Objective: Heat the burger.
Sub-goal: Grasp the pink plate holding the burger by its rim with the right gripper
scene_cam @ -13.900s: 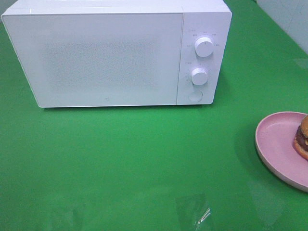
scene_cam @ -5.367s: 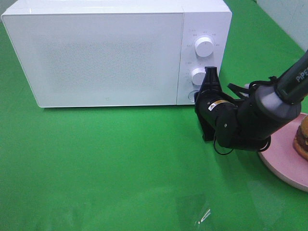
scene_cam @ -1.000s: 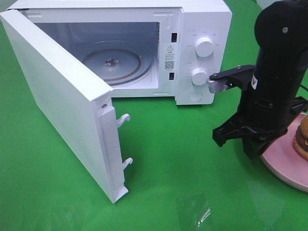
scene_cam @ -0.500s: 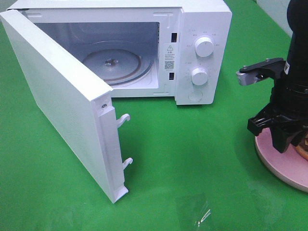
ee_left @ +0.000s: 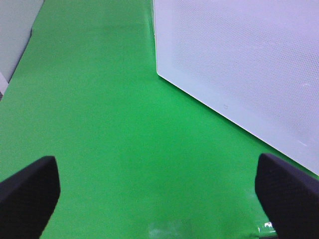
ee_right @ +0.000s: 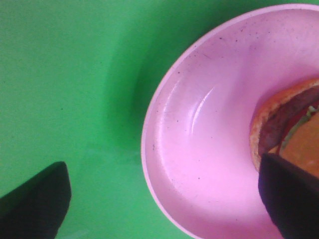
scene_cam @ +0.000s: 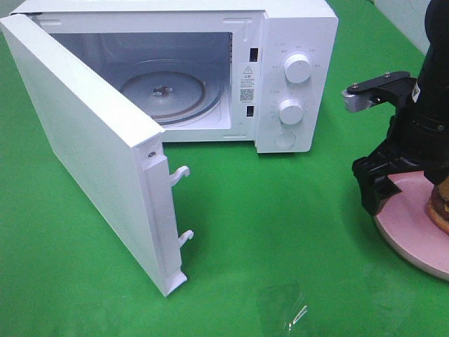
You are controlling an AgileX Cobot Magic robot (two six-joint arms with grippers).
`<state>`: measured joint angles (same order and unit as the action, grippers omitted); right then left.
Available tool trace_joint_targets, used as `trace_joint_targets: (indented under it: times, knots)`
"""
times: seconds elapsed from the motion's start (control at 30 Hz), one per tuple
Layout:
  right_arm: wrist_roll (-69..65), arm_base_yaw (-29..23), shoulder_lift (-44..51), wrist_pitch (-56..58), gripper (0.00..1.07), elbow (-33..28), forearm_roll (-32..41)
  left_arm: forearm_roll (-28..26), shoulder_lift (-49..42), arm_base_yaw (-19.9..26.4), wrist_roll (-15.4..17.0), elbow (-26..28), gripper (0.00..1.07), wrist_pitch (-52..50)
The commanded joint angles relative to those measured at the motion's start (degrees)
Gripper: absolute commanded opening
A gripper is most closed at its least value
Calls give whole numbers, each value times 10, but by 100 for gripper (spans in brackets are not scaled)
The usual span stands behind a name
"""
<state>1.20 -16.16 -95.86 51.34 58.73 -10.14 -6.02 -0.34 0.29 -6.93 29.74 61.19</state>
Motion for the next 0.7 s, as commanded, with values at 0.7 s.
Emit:
trace_joint_targets:
  times: [0.7]
  knots:
    - [-51,2,-44,-159,80,-103,-16,-2,-9,-4,1,-1,100,2]
